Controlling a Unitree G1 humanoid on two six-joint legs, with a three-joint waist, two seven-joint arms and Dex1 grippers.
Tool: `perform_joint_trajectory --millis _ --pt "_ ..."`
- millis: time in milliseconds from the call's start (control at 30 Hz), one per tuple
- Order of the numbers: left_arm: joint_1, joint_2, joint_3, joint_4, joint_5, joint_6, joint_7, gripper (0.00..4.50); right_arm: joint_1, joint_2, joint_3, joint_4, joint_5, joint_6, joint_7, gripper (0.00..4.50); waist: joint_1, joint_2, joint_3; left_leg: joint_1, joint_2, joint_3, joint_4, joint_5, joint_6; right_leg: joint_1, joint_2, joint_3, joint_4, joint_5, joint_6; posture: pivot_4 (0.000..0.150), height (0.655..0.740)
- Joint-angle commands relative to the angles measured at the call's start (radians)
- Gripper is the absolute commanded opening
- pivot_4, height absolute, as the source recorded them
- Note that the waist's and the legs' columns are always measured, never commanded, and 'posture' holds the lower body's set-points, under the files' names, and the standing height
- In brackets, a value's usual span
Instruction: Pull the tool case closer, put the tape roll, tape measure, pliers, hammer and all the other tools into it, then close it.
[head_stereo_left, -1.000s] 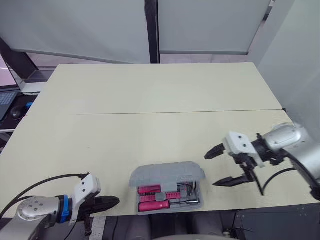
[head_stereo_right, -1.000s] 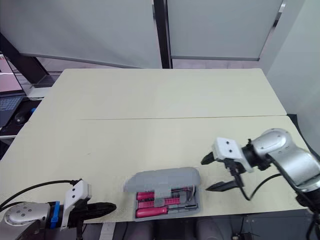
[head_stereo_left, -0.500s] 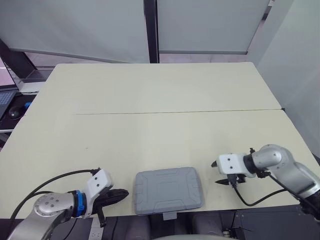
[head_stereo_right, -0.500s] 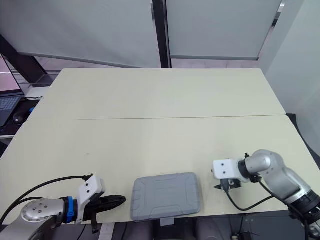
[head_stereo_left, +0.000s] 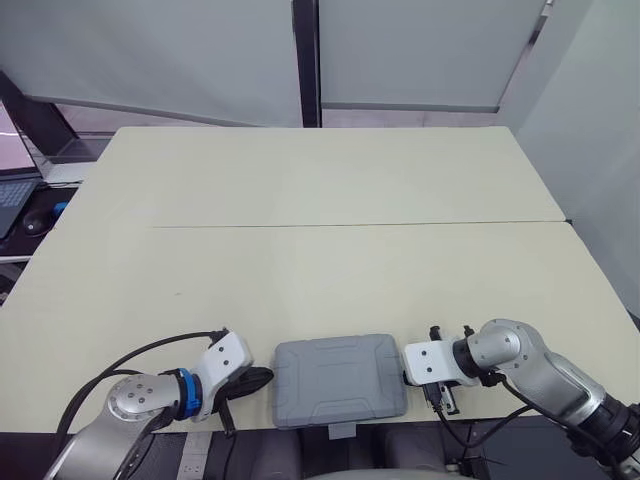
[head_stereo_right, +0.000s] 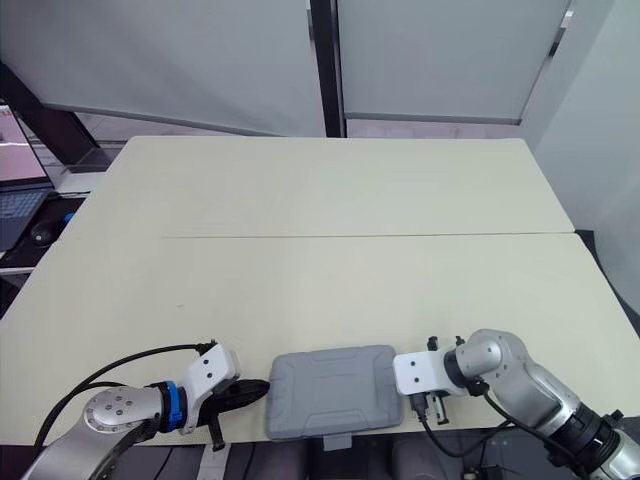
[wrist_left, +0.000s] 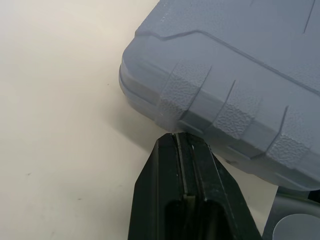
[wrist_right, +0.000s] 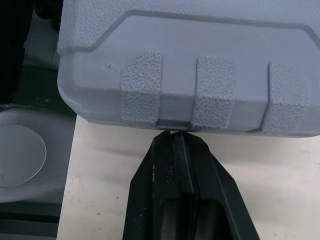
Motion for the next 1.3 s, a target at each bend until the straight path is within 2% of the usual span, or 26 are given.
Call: perform_joint_trajectory --millis 33,600,700,833,900,967,1067,1133,1300 --pt "-0.014 -0.022 -0.031 -0.026 -0.007 -0.015 -0.005 0.0 0.003 0.004 0.001 -0.06 0.016 0.014 0.021 0.02 0.001 0.0 0.0 0.0 0.0 0.0 0.0 0.0 0.0 0.0 0.0 0.0 0.0 0.0 0.0 0.15 0.74" --pt "-0.021 -0.039 -0.018 0.016 0.011 -0.055 -0.01 0.0 -0.012 0.007 -0.014 -0.057 0.01 0.051 0.036 0.02 0.0 0.0 0.0 0.0 0.0 0.0 0.0 0.0 0.0 0.0 0.0 0.0 0.0 0.0 0.0 0.15 0.74" --pt "0.025 -0.001 0.075 0.035 -0.003 -0.084 -0.021 0.0 -0.015 -0.042 -0.084 -0.03 0.036 0.039 0.044 0.02 0.0 0.0 0.0 0.0 0.0 0.0 0.0 0.0 0.0 0.0 0.0 0.0 0.0 0.0 0.0 0.15 0.74" --pt "0.057 0.048 0.255 0.102 -0.085 -0.169 -0.105 0.0 -0.044 -0.127 -0.213 0.046 0.113 -0.067 0.07 0.02 -0.001 0.0 0.0 0.001 0.0 0.0 0.0 0.0 0.0 0.0 0.0 0.0 0.0 0.0 0.0 0.15 0.74" --pt "0.055 0.07 0.317 0.118 -0.116 -0.185 -0.14 0.0 -0.052 -0.159 -0.265 0.078 0.162 -0.128 0.096 0.02 -0.001 0.0 0.0 0.001 0.0 0.0 0.0 0.0 0.0 0.0 0.0 -0.001 0.001 -0.003 -0.006 0.15 0.74" --pt "0.062 0.121 0.372 0.116 -0.1 -0.172 -0.152 0.0 -0.059 -0.222 -0.343 0.1 0.232 -0.154 0.162 0.02 -0.002 0.0 0.0 0.002 0.0 0.001 0.0 0.0 0.0 0.001 -0.001 0.0 0.0 -0.003 -0.006 0.15 0.74" --pt "0.066 0.179 0.418 0.156 -0.071 -0.212 -0.186 0.0 -0.071 -0.298 -0.413 0.138 0.291 -0.172 0.235 0.02 -0.001 0.001 0.001 0.001 -0.001 0.001 0.0 0.0 0.0 0.001 -0.002 0.0 0.0 0.0 -0.001 0.15 0.74" --pt "0.054 0.205 0.44 0.194 -0.072 -0.227 -0.208 0.0 -0.085 -0.325 -0.43 0.173 0.298 -0.191 0.246 0.02 -0.002 0.001 0.001 0.001 -0.001 0.001 0.0 0.0 0.0 0.0 -0.002 -0.001 0.0 0.002 -0.004 0.15 0.74" --pt "0.015 0.211 0.446 0.251 -0.072 -0.238 -0.206 0.0 -0.094 -0.326 -0.434 0.234 0.286 -0.226 0.238 0.02 -0.003 0.001 0.001 0.001 0.0 0.002 -0.001 0.0 0.0 0.0 -0.002 -0.001 0.0 0.001 -0.005 0.15 0.74"
